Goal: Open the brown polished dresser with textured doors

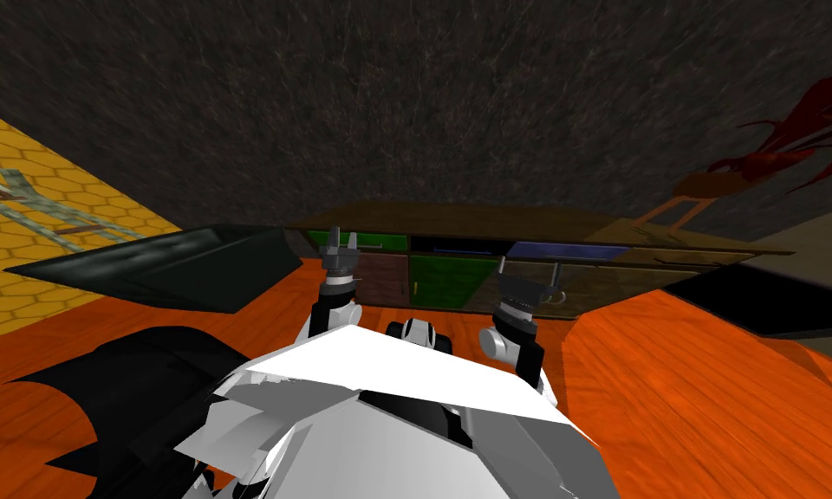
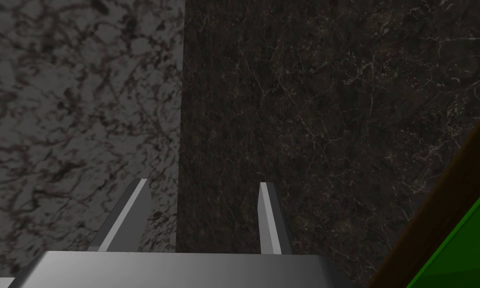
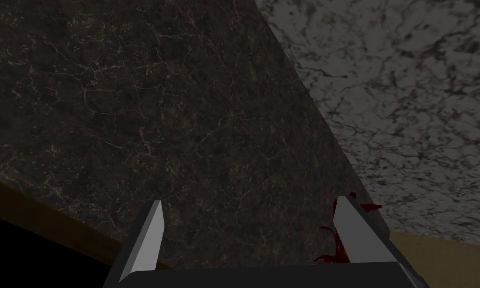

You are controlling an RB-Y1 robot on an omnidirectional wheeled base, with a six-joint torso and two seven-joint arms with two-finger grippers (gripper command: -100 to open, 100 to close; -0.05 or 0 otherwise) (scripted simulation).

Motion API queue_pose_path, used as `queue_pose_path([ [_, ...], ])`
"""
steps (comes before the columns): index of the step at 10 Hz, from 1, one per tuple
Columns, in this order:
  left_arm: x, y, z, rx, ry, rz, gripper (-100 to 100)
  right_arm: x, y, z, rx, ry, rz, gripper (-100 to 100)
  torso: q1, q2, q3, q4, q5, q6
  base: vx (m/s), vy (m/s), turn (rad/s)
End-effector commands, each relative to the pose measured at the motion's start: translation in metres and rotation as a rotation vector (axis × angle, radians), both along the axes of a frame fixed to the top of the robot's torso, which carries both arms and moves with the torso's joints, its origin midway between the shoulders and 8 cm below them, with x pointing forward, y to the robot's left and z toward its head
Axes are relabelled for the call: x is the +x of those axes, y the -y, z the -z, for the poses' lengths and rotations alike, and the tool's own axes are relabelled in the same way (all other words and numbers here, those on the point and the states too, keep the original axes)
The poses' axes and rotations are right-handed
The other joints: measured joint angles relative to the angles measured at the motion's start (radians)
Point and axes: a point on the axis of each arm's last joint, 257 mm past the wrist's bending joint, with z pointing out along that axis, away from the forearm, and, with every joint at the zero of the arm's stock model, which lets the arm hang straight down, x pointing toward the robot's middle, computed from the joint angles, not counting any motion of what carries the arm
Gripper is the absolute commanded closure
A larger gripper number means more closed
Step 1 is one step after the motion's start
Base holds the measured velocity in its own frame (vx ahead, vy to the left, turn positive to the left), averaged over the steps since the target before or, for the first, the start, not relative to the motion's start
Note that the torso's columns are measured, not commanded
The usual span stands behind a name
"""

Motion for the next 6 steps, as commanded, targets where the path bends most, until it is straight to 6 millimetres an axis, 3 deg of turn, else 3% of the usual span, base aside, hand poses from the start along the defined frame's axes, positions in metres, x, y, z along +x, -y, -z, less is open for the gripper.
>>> queue_pose_path([
  [1, 0.0000, 0.0000, 0.0000, 0.000, 0.000, 0.000, 0, 0.0047, 0.0061, 0.0041, 0.086, 0.017, -0.064, -100, 0.000, 0.000, 0.000, 0.000, 0.000, 0.001, -0.030, -0.039, 0.196],
  [3, 0.0000, 0.0000, 0.0000, 0.000, 0.000, 0.000, 0, 0.0047, 0.0061, 0.0041, 0.112, 0.022, -0.093, -100, 0.001, 0.000, 0.000, 0.000, 0.000, 0.001, -0.016, -0.023, 0.054],
  [6, 0.0000, 0.0000, 0.0000, 0.000, 0.000, 0.000, 0, 0.0126, 0.0144, 0.0106, 0.222, 0.043, -0.169, -100, 0.000, 0.000, 0.000, 0.000, 0.000, 0.001, -0.022, -0.025, 0.205],
])
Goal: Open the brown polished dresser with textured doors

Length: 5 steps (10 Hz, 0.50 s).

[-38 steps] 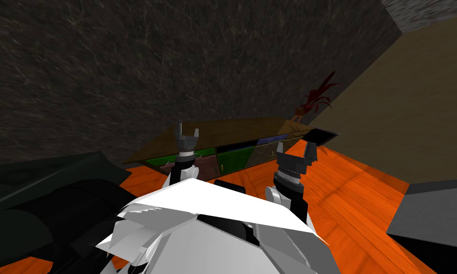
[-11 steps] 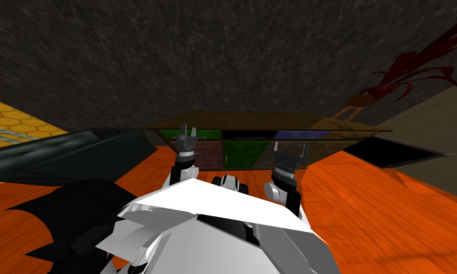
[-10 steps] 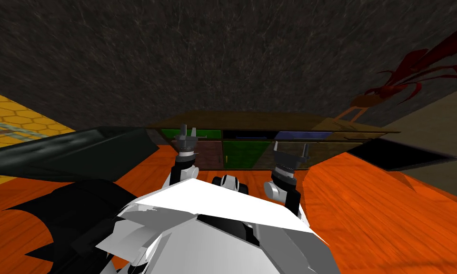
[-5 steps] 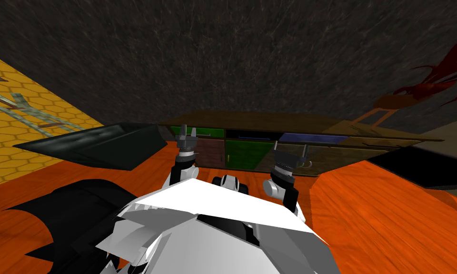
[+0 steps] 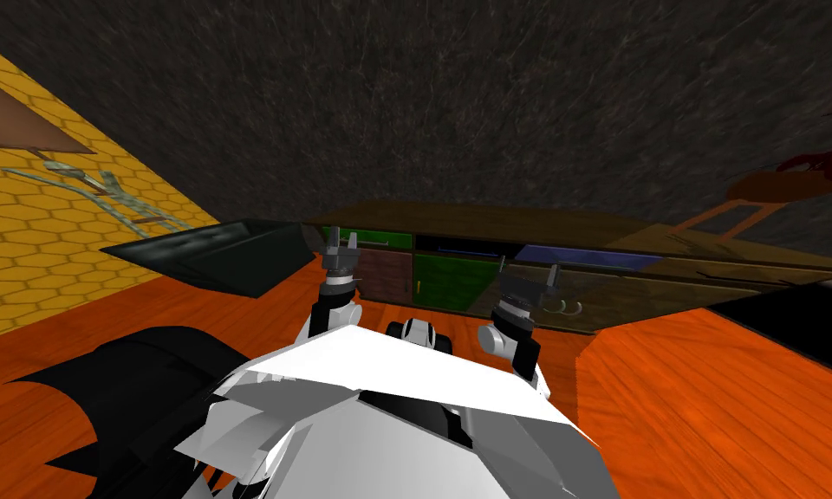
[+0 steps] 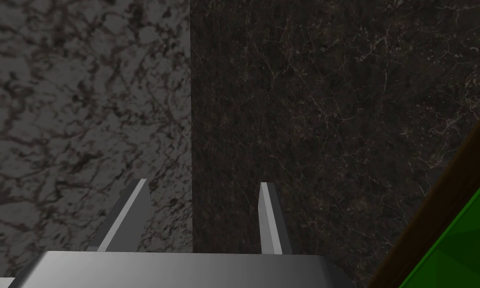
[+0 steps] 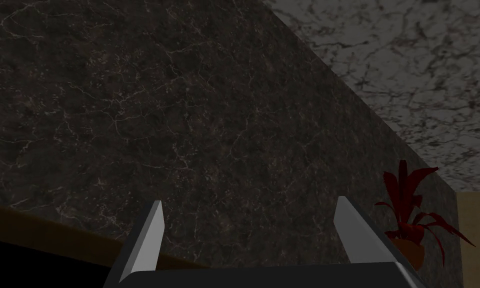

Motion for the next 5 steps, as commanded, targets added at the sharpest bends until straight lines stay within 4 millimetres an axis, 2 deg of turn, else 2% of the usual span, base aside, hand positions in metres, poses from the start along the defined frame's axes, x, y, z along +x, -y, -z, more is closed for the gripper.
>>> queue_pose_path([
  [1, 0.0000, 0.0000, 0.0000, 0.000, 0.000, 0.000, 0, 0.0045, 0.0046, 0.0037, 0.080, 0.015, -0.063, -100, 0.000, 0.001, 0.000, 0.000, 0.000, -0.001, -0.029, -0.030, 0.110],
  [3, 0.0000, 0.0000, 0.0000, 0.000, 0.000, 0.000, 0, 0.0089, 0.0090, 0.0078, 0.142, 0.027, -0.107, -100, 0.000, 0.001, 0.000, 0.000, 0.000, -0.001, -0.040, -0.033, 0.163],
  [4, 0.0000, 0.0000, 0.0000, 0.000, 0.000, 0.000, 0, 0.0089, 0.0090, 0.0078, 0.149, 0.029, -0.115, -100, 0.000, 0.000, 0.000, 0.000, 0.000, 0.000, -0.014, -0.018, -0.023],
  [5, 0.0000, 0.0000, 0.0000, 0.000, 0.000, 0.000, 0, 0.0137, 0.0134, 0.0125, 0.199, 0.037, -0.145, -100, 0.001, -0.001, -0.001, 0.000, 0.000, 0.000, -0.021, -0.022, 0.245],
])
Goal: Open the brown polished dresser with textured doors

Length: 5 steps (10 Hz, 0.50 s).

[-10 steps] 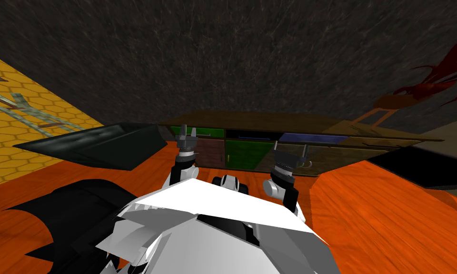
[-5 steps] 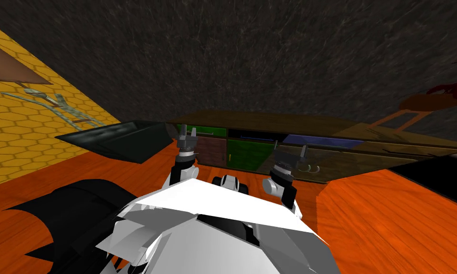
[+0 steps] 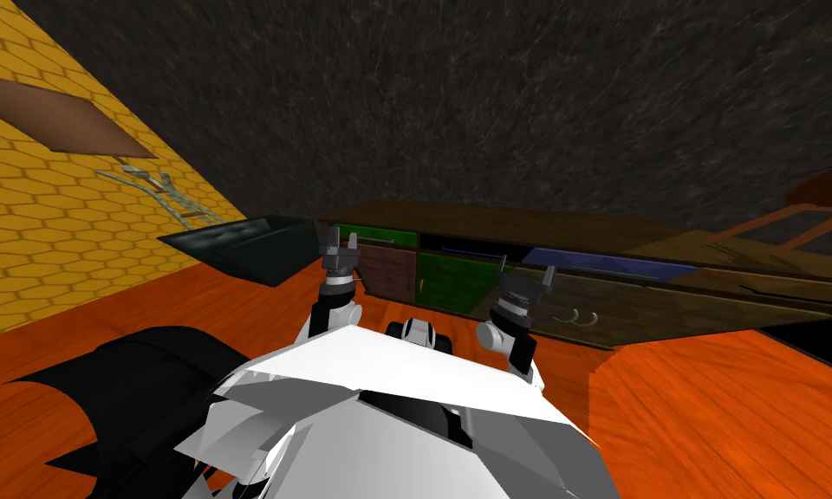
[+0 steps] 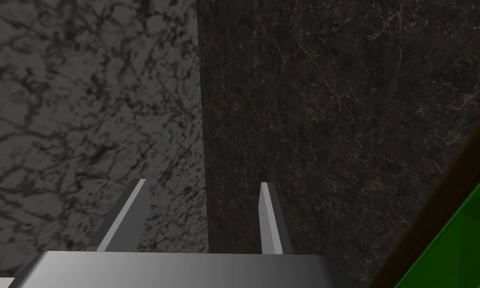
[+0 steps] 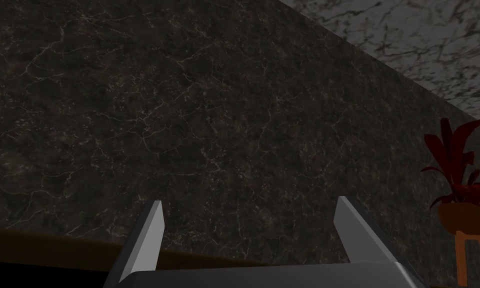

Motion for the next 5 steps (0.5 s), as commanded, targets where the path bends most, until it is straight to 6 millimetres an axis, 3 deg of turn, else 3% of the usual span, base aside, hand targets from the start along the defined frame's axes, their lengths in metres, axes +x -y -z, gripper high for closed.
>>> queue_pose_path([
  [1, 0.000, 0.000, 0.000, 0.000, 0.000, 0.000, 0, 0.005, 0.005, 0.005, 0.075, 0.014, -0.057, -100, 0.000, 0.000, 0.000, 0.000, 0.000, -0.001, -0.021, -0.029, 0.135],
  [3, 0.000, 0.000, 0.000, 0.000, 0.000, 0.000, 0, 0.010, 0.009, 0.010, 0.139, 0.025, -0.100, -100, -0.001, 0.001, 0.001, 0.000, 0.000, -0.001, -0.031, -0.036, 0.161],
  [4, 0.000, 0.000, 0.000, 0.000, 0.000, 0.000, 0, 0.010, 0.009, 0.010, 0.144, 0.026, -0.105, -100, -0.001, 0.002, 0.001, 0.000, 0.000, 0.000, -0.020, -0.013, -0.001],
  [5, 0.000, 0.000, 0.000, 0.000, 0.000, 0.000, 0, 0.016, 0.014, 0.017, 0.196, 0.032, -0.134, -100, 0.000, 0.001, 0.001, 0.000, 0.000, 0.000, -0.037, -0.017, 0.239],
])
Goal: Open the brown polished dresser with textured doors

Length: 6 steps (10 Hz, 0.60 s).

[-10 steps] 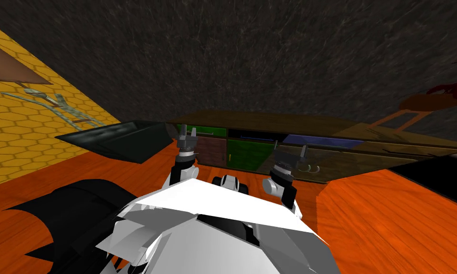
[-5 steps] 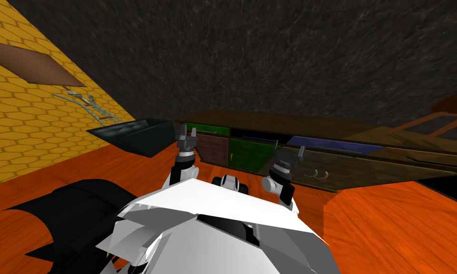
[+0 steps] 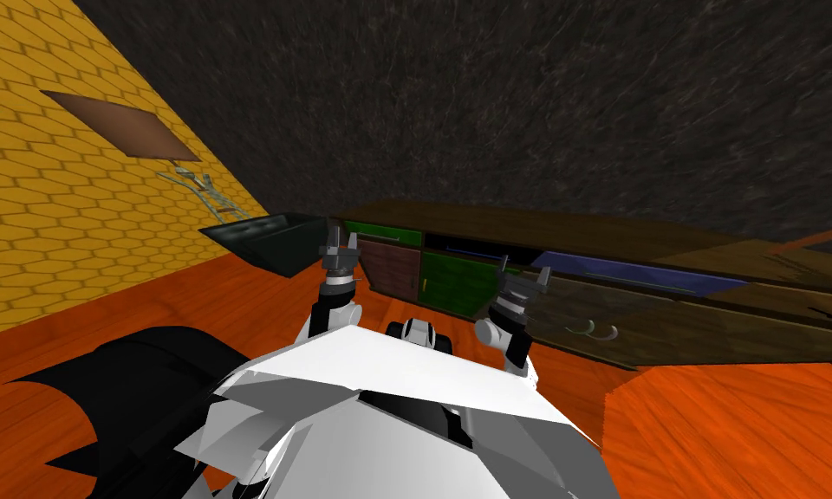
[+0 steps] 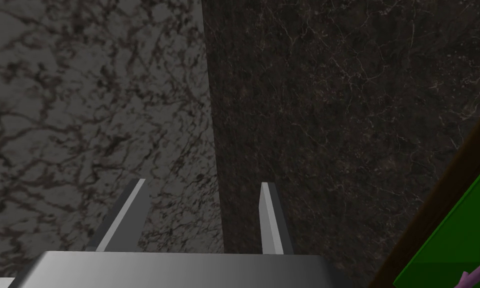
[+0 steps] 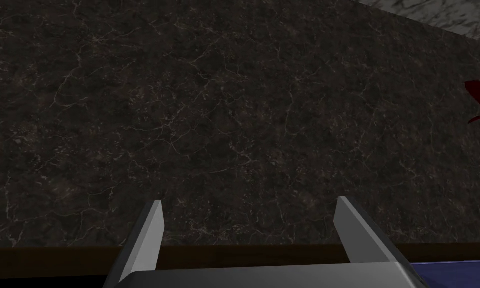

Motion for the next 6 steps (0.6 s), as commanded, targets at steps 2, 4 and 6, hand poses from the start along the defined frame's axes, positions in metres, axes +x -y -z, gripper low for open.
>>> queue_pose_path([
  [2, 0.000, 0.000, 0.000, 0.000, 0.000, 0.000, 0, 0.012, 0.009, 0.013, 0.119, 0.014, -0.073, -100, -0.001, 0.000, 0.000, 0.000, 0.000, 0.000, -0.035, -0.024, 0.186],
  [4, 0.000, 0.000, 0.000, 0.000, 0.000, 0.000, 0, 0.018, 0.014, 0.020, 0.183, 0.023, -0.114, -100, -0.001, 0.000, 0.000, 0.000, 0.000, 0.000, -0.037, -0.029, 0.157],
  [6, 0.000, 0.000, 0.000, 0.000, 0.000, 0.000, 0, 0.018, 0.014, 0.020, 0.209, 0.032, -0.142, -100, -0.001, 0.000, 0.000, 0.000, 0.000, 0.000, -0.026, -0.021, 0.058],
])
